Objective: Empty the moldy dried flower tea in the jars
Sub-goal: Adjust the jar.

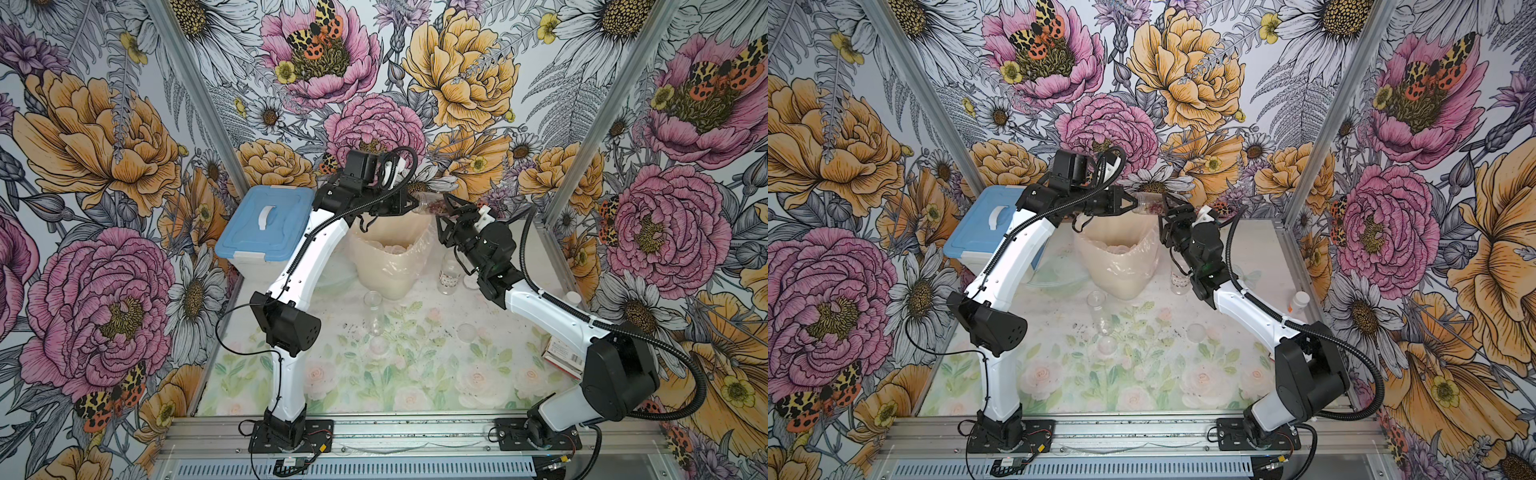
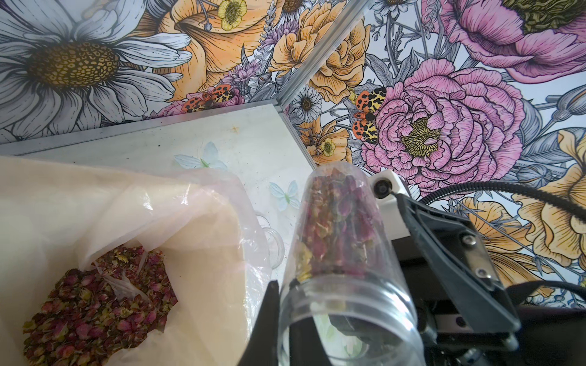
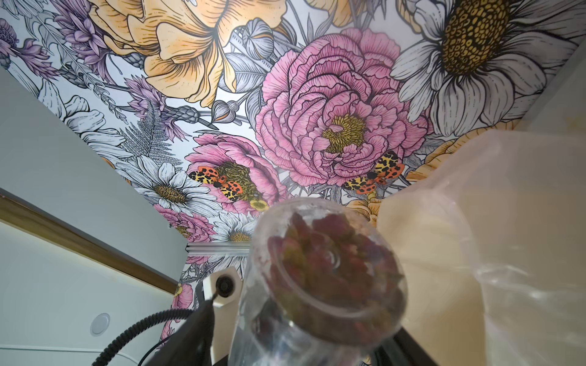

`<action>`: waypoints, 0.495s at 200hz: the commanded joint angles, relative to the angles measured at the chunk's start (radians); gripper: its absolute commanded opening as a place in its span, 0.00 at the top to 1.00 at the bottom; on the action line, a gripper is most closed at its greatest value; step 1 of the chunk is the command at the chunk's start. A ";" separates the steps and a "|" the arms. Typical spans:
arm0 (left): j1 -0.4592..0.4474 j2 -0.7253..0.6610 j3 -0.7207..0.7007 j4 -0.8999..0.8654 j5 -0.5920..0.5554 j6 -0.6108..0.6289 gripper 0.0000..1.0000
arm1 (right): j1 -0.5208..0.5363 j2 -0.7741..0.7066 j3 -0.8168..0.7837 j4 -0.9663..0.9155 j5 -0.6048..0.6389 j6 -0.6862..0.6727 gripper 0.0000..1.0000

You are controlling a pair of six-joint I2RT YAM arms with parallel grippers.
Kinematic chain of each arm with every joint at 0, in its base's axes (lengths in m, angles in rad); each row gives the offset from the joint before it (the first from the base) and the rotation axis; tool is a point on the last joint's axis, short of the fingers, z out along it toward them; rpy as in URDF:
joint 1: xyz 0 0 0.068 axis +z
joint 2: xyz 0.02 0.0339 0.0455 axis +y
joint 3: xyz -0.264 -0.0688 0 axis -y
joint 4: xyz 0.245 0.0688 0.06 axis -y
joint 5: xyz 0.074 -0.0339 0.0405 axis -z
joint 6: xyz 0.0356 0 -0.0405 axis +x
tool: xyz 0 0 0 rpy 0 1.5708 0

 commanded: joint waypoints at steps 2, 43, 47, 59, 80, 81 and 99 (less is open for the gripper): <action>-0.014 -0.045 -0.016 0.019 0.020 -0.013 1.00 | 0.009 0.020 0.049 0.085 0.049 0.015 0.28; -0.017 -0.056 -0.031 0.018 0.025 -0.015 1.00 | 0.016 0.053 0.070 0.102 0.065 0.028 0.32; -0.017 -0.057 -0.033 0.019 0.024 -0.015 1.00 | 0.016 0.056 0.072 0.104 0.065 0.030 0.32; -0.018 -0.060 -0.038 0.019 0.025 -0.015 1.00 | 0.018 0.063 0.076 0.108 0.065 0.034 0.35; -0.017 -0.066 -0.051 0.020 0.016 -0.013 1.00 | 0.021 0.072 0.076 0.115 0.072 0.039 0.41; -0.017 -0.066 -0.052 0.020 0.016 -0.013 1.00 | 0.021 0.073 0.076 0.115 0.073 0.039 0.42; -0.016 -0.070 -0.061 0.023 0.013 -0.010 1.00 | 0.025 0.074 0.075 0.115 0.080 0.035 0.46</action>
